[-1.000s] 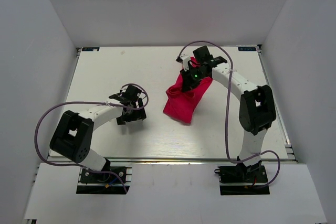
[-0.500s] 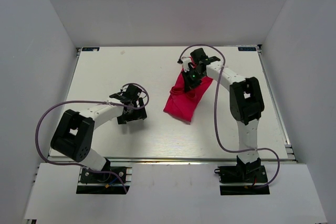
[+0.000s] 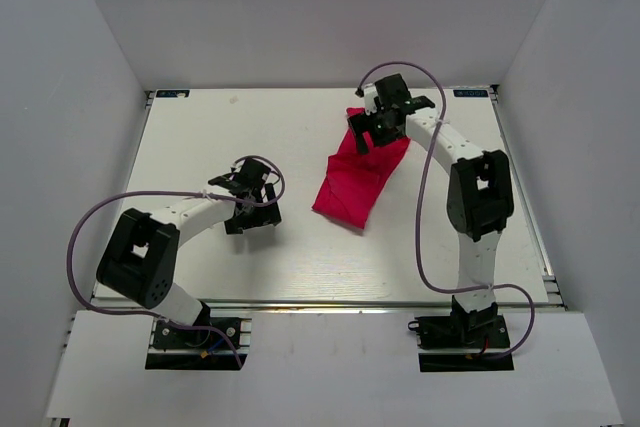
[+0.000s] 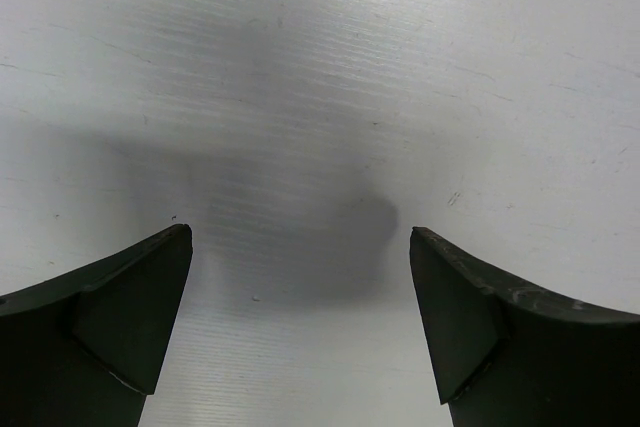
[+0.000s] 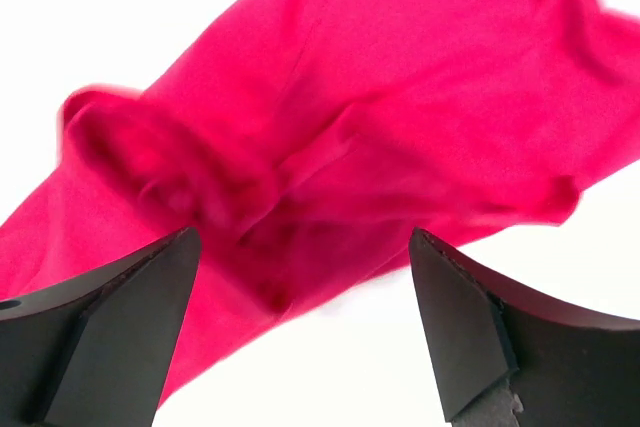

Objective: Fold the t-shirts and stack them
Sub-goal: Fold the folded rectangular tshirt in 1/3 of the way

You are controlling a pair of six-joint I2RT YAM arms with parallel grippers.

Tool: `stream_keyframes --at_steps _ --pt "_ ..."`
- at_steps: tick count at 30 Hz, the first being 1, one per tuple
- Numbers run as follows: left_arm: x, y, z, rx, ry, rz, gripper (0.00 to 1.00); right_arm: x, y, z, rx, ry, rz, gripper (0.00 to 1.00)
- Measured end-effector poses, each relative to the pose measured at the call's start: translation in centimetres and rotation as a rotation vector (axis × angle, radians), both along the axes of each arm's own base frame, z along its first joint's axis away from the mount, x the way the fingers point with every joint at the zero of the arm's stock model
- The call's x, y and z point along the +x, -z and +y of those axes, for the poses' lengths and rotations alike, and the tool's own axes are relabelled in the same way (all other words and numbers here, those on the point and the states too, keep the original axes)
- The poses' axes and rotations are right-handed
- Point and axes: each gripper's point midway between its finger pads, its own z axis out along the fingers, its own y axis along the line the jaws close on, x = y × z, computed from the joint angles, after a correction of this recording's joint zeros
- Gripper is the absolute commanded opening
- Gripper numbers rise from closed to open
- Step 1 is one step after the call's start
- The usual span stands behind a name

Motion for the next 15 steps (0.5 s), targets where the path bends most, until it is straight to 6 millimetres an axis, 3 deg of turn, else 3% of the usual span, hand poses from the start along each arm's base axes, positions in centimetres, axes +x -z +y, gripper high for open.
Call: stream_keyframes --at_steps 3,9,11,15 --pt "0.0 -0.1 -0.2 -0.012 0.005 -0.002 1.00 -2.9 -0.5 0.6 0.060 -0.044 0.035 0.90" --pt "0.5 -0.8 -0.6 -0.035 0.015 -0.038 1.00 -10.4 -1.9 4.5 0.304 -0.220 0.117 0.90" --pt "0.7 -1.1 -0.7 -0.045 0.022 -0.060 1.00 -11.4 -2.3 6.0 0.379 -0.272 0.140 0.90" --pt "0.9 -1.5 -1.1 -0.059 0.041 -0.078 1.00 -11.3 -2.1 8.6 0.511 -0.336 0.186 0.90"
